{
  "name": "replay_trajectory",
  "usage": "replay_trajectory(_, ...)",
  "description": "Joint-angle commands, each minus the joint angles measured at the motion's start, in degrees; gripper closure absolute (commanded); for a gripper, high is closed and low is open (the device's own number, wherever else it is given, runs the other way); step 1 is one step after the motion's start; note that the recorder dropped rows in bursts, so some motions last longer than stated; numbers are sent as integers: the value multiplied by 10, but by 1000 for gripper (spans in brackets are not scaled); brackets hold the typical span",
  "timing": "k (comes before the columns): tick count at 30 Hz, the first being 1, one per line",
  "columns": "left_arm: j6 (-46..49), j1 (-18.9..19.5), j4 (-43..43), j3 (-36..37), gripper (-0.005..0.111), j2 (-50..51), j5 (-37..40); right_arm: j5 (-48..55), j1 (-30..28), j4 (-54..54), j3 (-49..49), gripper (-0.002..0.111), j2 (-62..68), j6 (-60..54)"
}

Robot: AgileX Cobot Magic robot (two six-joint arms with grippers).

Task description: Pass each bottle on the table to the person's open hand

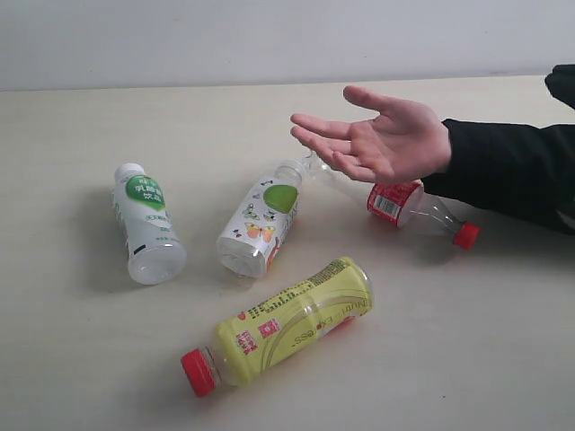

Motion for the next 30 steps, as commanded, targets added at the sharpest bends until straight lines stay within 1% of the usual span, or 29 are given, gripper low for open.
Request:
replay_trajectory(1, 0, 2, -4, 2, 107, -3, -5, 84, 42, 2, 0, 108, 10, 181)
replay_trajectory(2, 0, 2, -4, 2, 107, -3, -5, 89, 47, 2, 0, 108, 14, 208)
replay_trajectory(4, 0, 2, -4, 2, 107, -3, -5, 92, 50, 2, 0, 108, 22, 222)
replay_trajectory(6, 0, 2, -4, 2, 107, -3, -5, 109, 50, 2, 0, 108, 33, 206)
replay_trajectory(7, 0, 2, -4, 2, 107, -3, -5, 116, 50, 2, 0, 108, 38, 173)
replay_trajectory(9, 0, 2, -4, 2, 107, -3, -5, 119, 50, 2, 1, 108, 43, 33)
replay_trajectory(10, 0, 2, -4, 2, 107, -3, -5, 120, 50, 2, 5, 108, 43, -19)
replay_trajectory(11, 0, 2, -4, 2, 107, -3, -5, 126, 50, 2, 6, 108, 43, -68)
replay_trajectory(14, 0, 2, -4, 2, 107, -3, -5, 168, 50, 2, 14, 108, 43, -156)
replay_trajectory(18, 0, 2, -4, 2, 107, -3, -5, 223, 50, 2, 32, 108, 47, -397)
replay_trajectory(19, 0, 2, -4, 2, 107, -3, -5, 245, 50, 2, 37, 107, 47, -439)
replay_trajectory(20, 0, 2, -4, 2, 107, -3, -5, 265, 50, 2, 40, 106, 47, -457)
replay_trajectory(22, 0, 2, -4, 2, 107, -3, -5, 319, 50, 4, 44, 103, 47, -450)
replay_trajectory(25, 0, 2, -4, 2, 107, -3, -5, 377, 58, 63, 43, 103, 47, -445)
replay_trajectory(30, 0, 2, -4, 2, 107, -3, -5, 511, 135, 214, 42, 103, 47, -486)
